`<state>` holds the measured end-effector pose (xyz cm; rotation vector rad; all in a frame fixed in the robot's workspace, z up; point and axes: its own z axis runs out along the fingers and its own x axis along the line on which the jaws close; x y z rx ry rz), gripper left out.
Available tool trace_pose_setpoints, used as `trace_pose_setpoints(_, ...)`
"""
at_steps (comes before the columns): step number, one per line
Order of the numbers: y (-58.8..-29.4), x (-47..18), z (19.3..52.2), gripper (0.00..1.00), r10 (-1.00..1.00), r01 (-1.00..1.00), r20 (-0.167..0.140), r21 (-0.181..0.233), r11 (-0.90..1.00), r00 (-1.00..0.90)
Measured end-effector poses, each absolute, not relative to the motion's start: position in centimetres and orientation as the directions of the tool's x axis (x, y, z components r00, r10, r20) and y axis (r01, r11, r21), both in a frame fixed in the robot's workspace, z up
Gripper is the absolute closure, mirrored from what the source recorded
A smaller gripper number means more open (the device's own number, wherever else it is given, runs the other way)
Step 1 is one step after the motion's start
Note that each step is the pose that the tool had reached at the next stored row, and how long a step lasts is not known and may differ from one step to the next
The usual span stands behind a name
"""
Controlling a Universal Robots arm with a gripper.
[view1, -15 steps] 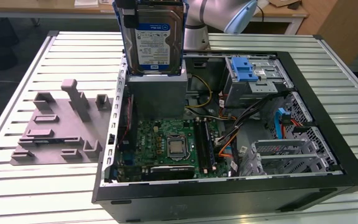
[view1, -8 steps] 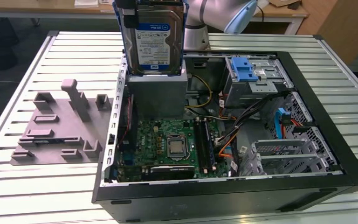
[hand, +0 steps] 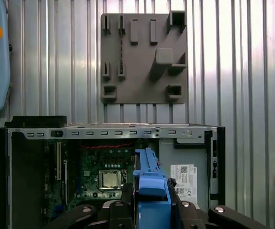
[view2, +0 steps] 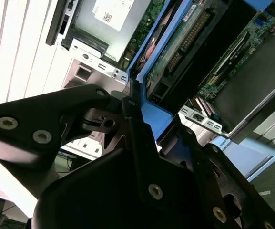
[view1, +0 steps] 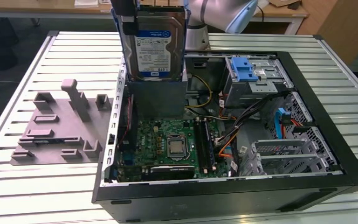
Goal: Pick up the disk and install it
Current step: 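Pick up the disk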
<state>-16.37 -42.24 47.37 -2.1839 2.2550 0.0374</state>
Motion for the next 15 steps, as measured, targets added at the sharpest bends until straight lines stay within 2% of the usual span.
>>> trace_pose_setpoints(11, -42.7, -12.1, 47.3, 0.64, -0.999, -0.999, -0.018, 0.016, 0.032, -0.032)
trace_pose_setpoints(15, -43.8, -12.0, 47.2, 0.64, -0.999, -0.999, -0.018, 0.016, 0.032, -0.032)
